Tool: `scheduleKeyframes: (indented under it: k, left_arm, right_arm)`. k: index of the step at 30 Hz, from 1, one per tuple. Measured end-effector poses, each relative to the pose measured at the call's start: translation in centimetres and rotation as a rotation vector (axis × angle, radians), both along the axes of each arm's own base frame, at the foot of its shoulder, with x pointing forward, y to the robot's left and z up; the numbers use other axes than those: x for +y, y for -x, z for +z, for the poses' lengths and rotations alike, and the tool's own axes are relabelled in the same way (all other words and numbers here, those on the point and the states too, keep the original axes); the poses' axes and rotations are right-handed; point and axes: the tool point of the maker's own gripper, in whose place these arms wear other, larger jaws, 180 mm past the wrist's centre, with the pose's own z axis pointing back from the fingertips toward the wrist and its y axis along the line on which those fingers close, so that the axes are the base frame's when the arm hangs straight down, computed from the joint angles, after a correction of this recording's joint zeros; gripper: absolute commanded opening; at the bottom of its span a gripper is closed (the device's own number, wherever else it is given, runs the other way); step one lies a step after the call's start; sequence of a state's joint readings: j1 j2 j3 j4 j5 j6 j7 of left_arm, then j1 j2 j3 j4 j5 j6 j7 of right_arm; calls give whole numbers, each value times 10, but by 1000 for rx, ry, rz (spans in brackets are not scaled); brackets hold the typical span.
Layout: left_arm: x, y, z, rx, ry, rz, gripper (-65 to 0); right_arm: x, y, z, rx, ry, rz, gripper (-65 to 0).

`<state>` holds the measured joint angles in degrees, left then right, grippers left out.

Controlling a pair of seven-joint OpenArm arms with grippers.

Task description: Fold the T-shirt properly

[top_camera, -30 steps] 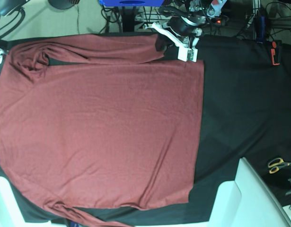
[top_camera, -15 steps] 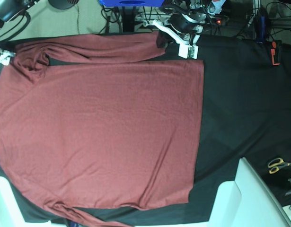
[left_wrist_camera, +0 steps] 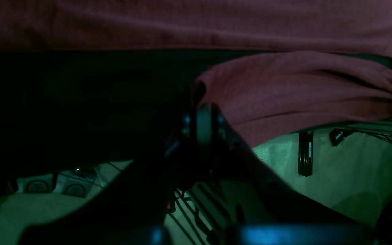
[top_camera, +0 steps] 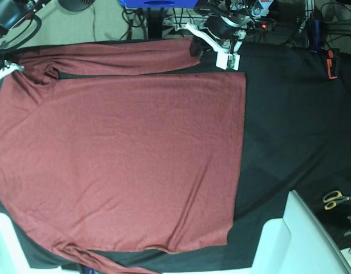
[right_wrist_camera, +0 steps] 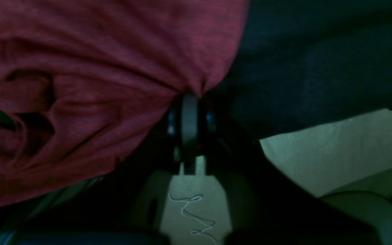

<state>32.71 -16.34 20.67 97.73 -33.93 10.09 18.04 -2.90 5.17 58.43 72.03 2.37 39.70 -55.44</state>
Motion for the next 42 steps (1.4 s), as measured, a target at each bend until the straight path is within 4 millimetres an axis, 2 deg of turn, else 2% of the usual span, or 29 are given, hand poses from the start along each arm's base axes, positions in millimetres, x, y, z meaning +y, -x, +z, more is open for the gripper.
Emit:
scheduleKeyframes:
  k: [8,12,17,20,23,25,36,38,40,42]
  left_arm:
    - [-5,-13,21,-60,21,-12,-650]
    - [-7,-16,26,-73,29,-14,-650]
    - [-14,-16,35,-55,47,-40,-650]
    - [-20,-20,45,-67,64,-50,-650]
    - [-23,-29,55,-100,78,-53,-650]
    - [-22,-34,56,-108,73,-51,-650]
    - [-24,-44,67,-147,84,-51,-650]
    - [-25,-40,63,-112,80,-66,-650]
    - [-27,-35,60,-85,79,-77,-650]
    - [-27,-34,59,-83,81,-75,-650]
  right_arm:
    - [0,7,5,55,6,17,-648]
    - [-5,1,17,40,37,21,-648]
    - [-6,-2,20,48,37,23,-648]
    - [-3,-3,19,67,42,50,-648]
    - [5,-15,19,57,37,94,-648]
    - [8,-21,20,43,33,101,-648]
    - [6,-19,20,53,38,102,-648]
    - [7,-19,20,52,37,102,-645]
    - [7,-18,20,54,37,102,-593]
    - [7,-16,19,56,35,96,-485]
